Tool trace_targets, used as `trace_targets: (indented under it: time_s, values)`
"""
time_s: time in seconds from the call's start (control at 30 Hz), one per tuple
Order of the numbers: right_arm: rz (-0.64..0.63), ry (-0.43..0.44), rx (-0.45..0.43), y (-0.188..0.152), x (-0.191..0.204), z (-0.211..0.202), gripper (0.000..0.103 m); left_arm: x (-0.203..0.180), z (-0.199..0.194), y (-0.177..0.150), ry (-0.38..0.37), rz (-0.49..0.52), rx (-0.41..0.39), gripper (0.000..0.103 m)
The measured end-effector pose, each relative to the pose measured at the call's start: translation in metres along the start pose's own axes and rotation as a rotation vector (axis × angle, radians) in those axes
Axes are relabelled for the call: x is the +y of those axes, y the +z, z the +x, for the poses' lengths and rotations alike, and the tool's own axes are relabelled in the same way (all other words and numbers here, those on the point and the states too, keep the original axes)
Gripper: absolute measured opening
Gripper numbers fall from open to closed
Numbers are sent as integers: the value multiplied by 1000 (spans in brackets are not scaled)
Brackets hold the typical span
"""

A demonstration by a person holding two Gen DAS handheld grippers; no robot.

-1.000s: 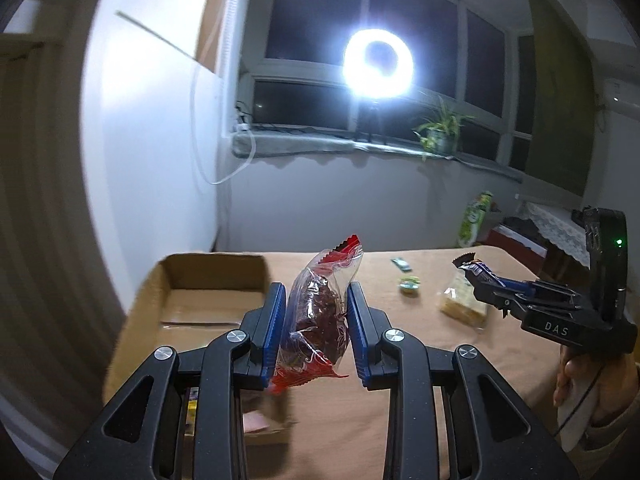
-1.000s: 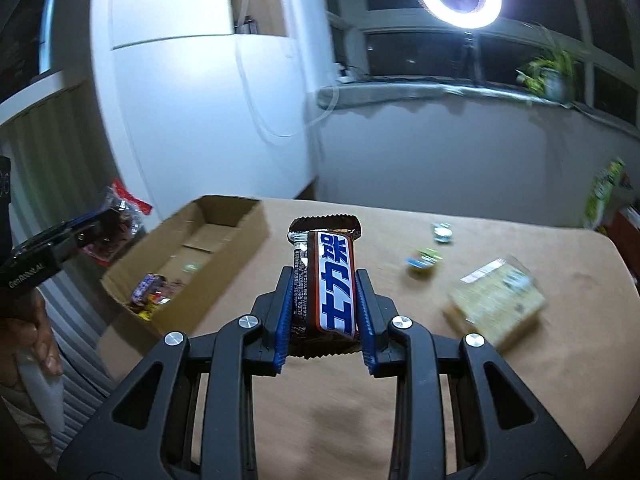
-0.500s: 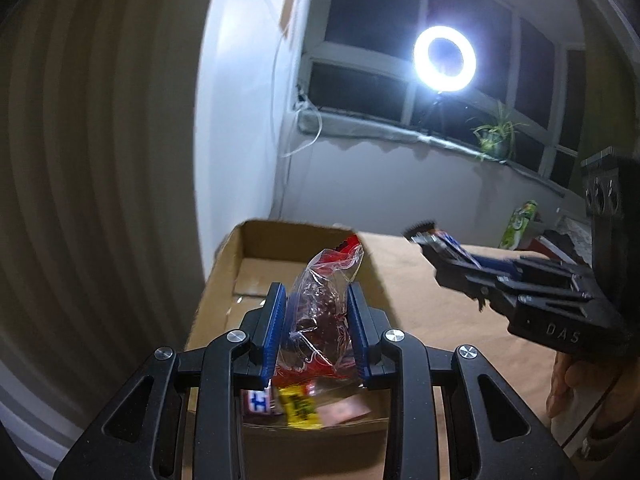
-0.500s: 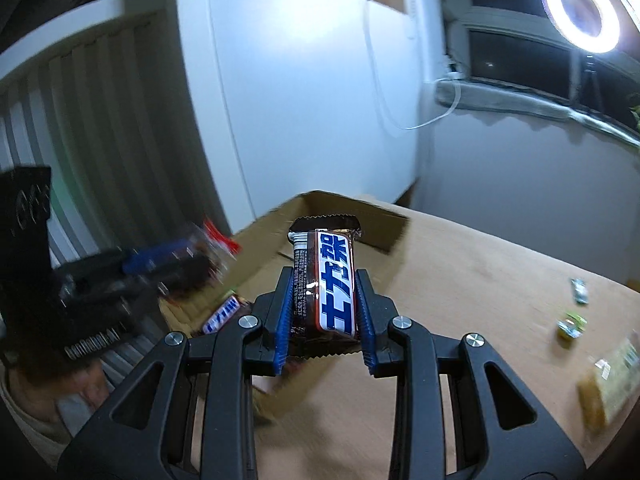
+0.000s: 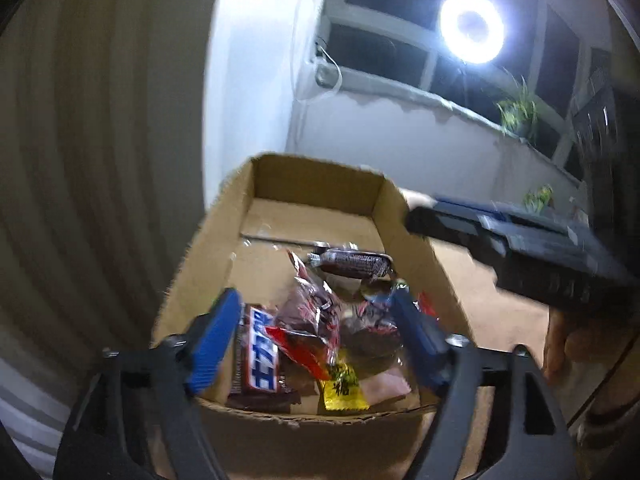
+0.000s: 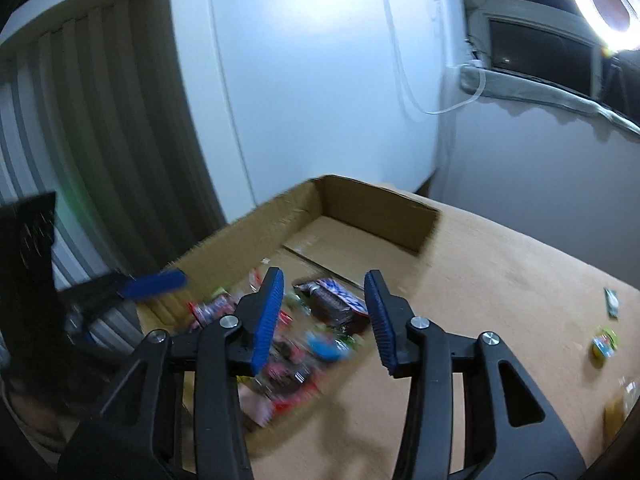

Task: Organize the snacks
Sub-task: 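Open both grippers over the box to drop the snacks, then move both grippers back toward the bread and remaining candies, then grasp the green round candy with the left gripper while the right gripper grasps the clear packet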

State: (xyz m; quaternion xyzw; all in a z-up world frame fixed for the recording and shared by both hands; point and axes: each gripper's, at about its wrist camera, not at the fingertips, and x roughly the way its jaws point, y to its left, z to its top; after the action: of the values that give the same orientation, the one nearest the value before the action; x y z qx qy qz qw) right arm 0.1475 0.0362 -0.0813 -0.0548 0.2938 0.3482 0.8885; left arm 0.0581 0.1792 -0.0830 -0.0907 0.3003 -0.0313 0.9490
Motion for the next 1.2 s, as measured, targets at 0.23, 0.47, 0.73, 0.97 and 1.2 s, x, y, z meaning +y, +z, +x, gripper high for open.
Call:
trace_targets:
  time_s: [0.23,0.47,0.73,0.97,1.2]
  values:
    - [64,-111,12,-17,-52,-27,52,-12,-15,21,-46,-53,-57,81]
    - [84,-207,34,-16,-122,-51,63,-78,1,33,-125,45,-43,81]
    - [95,-301,58,-3,-196,-73,75,-154,34,37,-210,170,-13,81]
    - [100,-352,130,2,-245,-79,75,-201,81,31,-288,222,68,81]
    - [113,-330,250,1,-283,-53,75,-229,128,29,-336,214,150,81]
